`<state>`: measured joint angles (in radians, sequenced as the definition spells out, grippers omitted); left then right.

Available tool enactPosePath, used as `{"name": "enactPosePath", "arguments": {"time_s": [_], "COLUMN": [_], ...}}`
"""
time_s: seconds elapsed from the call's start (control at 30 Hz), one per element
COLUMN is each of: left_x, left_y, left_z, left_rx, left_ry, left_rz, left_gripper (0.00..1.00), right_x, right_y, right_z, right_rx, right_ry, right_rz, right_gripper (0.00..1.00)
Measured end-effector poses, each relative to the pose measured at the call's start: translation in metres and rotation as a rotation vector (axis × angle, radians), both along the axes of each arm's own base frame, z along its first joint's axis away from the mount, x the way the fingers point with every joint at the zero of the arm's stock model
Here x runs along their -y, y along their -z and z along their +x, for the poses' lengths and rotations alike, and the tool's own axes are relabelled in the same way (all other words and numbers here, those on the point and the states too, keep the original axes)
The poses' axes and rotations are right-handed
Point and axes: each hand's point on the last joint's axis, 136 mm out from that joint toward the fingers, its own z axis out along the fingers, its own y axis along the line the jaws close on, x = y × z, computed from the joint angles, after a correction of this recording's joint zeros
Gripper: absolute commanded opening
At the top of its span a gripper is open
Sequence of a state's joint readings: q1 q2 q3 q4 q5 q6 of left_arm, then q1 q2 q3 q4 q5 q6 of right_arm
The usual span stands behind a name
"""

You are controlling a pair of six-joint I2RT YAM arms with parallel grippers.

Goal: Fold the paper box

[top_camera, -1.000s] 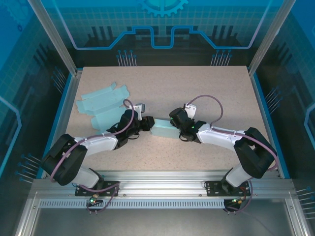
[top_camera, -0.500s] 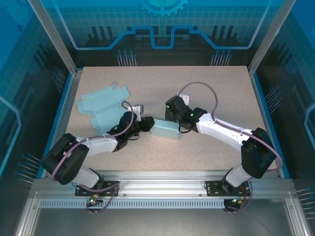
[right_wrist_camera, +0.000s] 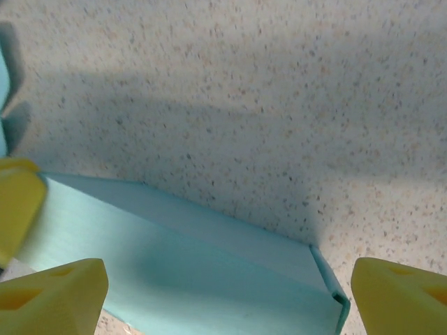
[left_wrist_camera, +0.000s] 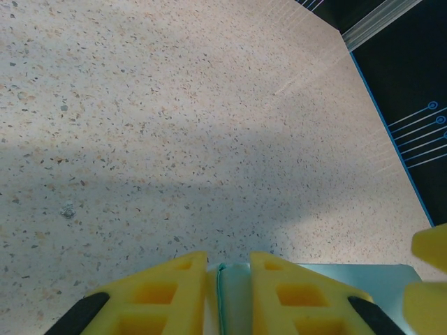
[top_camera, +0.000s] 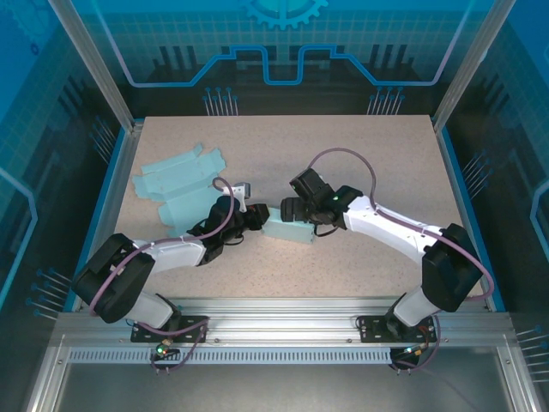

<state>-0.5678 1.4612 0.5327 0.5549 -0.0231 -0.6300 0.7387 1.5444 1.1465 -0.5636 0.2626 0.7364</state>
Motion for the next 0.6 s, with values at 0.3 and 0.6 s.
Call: {"name": "enactPosePath", "arguments": {"time_s": [0.3, 0.6], "left_x": [0.0, 0.0], "left_y": [0.0, 0.0], "left_z": [0.0, 0.0], "left_rx": [0.001, 0.001], "left_ry": [-0.003, -0.005], "left_rz": [0.003, 0.005], "left_gripper": [0.21, 0.21], "right_x": [0.009, 0.04], "right_y": [0.017, 0.021], "right_z": [-0.01, -0.02], "right_rx": [-0.03, -0.01], "right_ry": [0.022, 0.084], "right_rz": [0.011, 0.115], "right_gripper": [0.87, 0.63]}}
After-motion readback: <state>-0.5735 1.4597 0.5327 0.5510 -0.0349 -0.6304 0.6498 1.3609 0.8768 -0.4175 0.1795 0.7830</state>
